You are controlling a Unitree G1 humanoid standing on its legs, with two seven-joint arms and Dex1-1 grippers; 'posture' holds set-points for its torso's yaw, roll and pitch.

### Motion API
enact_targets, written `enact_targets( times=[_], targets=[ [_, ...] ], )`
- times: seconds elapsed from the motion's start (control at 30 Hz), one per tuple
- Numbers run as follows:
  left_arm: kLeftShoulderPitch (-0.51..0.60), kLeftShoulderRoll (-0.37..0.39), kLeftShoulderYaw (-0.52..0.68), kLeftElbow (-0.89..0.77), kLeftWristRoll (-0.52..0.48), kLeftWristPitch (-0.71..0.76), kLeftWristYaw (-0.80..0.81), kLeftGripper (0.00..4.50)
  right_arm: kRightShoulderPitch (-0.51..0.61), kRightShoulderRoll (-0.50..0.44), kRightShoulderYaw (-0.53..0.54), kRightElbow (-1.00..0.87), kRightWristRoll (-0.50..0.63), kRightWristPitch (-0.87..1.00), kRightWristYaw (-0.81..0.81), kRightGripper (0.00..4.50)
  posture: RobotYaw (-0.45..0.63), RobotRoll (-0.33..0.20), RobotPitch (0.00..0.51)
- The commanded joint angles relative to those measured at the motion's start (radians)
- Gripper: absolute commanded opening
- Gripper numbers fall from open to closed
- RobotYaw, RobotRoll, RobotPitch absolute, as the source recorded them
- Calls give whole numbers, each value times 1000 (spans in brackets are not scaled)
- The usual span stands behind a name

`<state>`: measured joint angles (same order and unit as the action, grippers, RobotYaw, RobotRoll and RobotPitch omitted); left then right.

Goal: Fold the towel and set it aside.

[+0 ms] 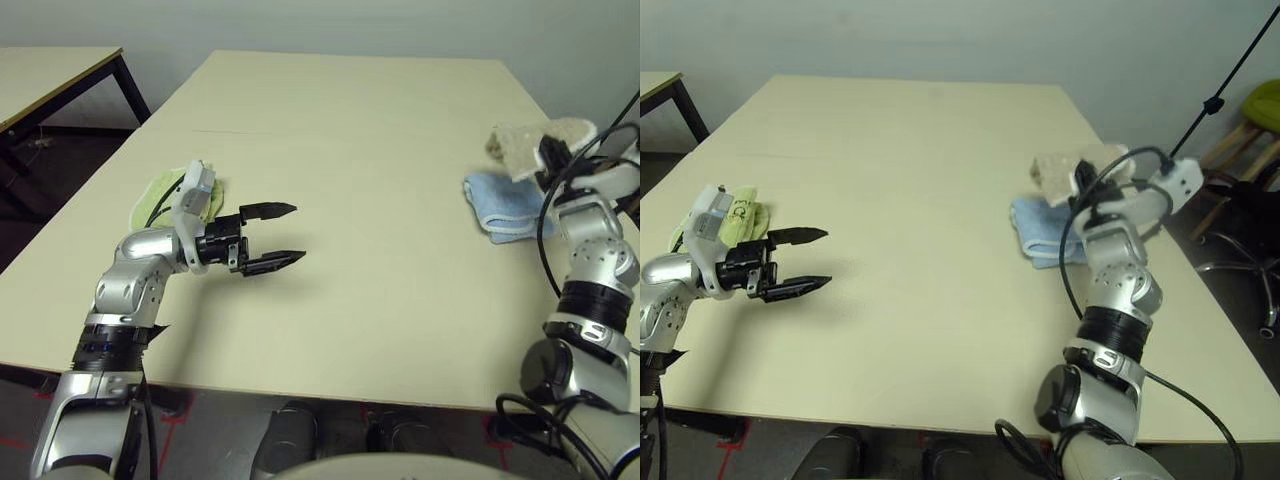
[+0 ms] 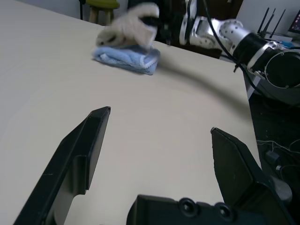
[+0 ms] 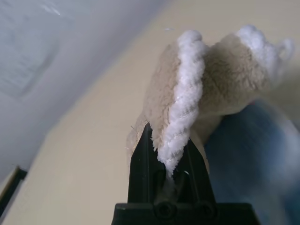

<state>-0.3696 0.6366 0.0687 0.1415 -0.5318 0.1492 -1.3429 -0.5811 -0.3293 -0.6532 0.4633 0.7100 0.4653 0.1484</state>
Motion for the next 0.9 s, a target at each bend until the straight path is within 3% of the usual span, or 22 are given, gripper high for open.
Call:
enact_targets(
  times=[0.03, 0.17, 0.3, 0.47, 0.6, 0.73, 0.83, 0.9],
  targets=[
    [3, -6, -7, 12, 13, -15, -7, 4500, 5, -21, 20, 53, 14, 62, 45, 38, 99, 0, 21],
    [12, -11, -6, -8, 10, -2, 10, 4500, 18, -27, 20, 90, 14, 119, 48, 1035, 96, 0, 20],
    [22, -8, -4, -27, 5, 14, 24, 4500, 64, -27, 4, 4, 42, 186, 22, 2519, 98, 0, 25],
    [49, -9, 10, -77, -15, 77, 81, 4500, 200, -18, -11, -240, 132, 325, -22, 4422, 93, 0, 32],
    [79, -14, 37, -127, -57, 148, 142, 4500, 343, -44, -21, -479, 272, 500, -23, 4422, 76, 0, 42],
    [108, -24, 80, -164, -83, 195, 224, 4500, 459, -129, -16, -653, 399, 627, 33, 4422, 59, 0, 51],
    [108, -50, 115, -164, -65, 194, 325, 4500, 472, -177, -12, -716, 427, 601, 80, 4422, 48, 0, 55],
    [102, -69, 138, -151, -49, 184, 392, 4500, 461, -203, -1, -742, 381, 520, 124, 4422, 50, 0, 55]
  ],
)
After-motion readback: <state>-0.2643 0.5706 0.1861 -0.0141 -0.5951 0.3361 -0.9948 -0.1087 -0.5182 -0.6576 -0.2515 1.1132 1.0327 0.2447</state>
